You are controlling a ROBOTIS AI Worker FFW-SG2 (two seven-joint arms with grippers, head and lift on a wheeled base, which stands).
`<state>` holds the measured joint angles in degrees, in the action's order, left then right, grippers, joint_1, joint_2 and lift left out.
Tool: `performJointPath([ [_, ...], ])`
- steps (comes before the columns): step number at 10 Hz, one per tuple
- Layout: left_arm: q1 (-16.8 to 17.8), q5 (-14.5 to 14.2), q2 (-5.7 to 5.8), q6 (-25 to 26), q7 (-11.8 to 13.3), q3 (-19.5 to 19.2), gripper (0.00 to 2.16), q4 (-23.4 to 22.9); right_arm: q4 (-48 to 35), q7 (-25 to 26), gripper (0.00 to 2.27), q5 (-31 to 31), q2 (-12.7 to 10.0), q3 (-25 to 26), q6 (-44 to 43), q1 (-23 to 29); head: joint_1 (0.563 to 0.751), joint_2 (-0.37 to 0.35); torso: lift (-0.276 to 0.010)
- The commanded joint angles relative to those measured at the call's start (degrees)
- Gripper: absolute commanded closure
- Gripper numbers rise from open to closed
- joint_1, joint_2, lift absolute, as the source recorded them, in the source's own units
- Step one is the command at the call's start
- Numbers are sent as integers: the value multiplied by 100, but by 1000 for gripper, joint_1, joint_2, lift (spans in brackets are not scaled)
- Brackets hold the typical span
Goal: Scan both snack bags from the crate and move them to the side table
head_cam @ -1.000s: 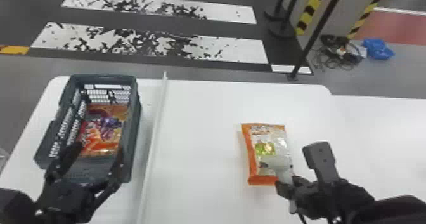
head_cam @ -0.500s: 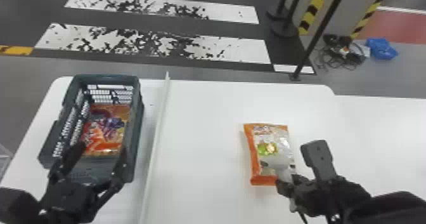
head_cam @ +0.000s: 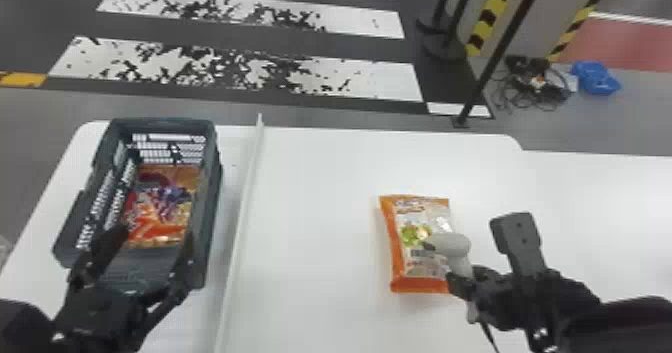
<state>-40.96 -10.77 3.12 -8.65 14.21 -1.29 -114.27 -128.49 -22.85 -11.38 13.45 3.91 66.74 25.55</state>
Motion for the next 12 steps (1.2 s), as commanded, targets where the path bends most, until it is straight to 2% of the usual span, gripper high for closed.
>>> performJointPath([
  [1, 0, -4, -4, 0, 3, 6, 83, 1, 69, 9, 2240, 92, 0, 338, -68, -50, 695, -173, -29],
  [5, 0, 5, 5, 0, 3, 6, 83, -8, 1106, 26, 2240, 276, 26, 1138, -719, -472, 695, -284, -29],
  [8, -26, 5, 22, 0, 3, -2, 83, -34, 2179, 53, 2240, 382, 308, 1376, -1369, -868, 695, -350, -29],
  [12, -35, 5, 31, 0, 3, -11, 83, -52, 3172, 26, 2240, 505, 519, 1393, -1721, -1369, 695, -350, -29],
])
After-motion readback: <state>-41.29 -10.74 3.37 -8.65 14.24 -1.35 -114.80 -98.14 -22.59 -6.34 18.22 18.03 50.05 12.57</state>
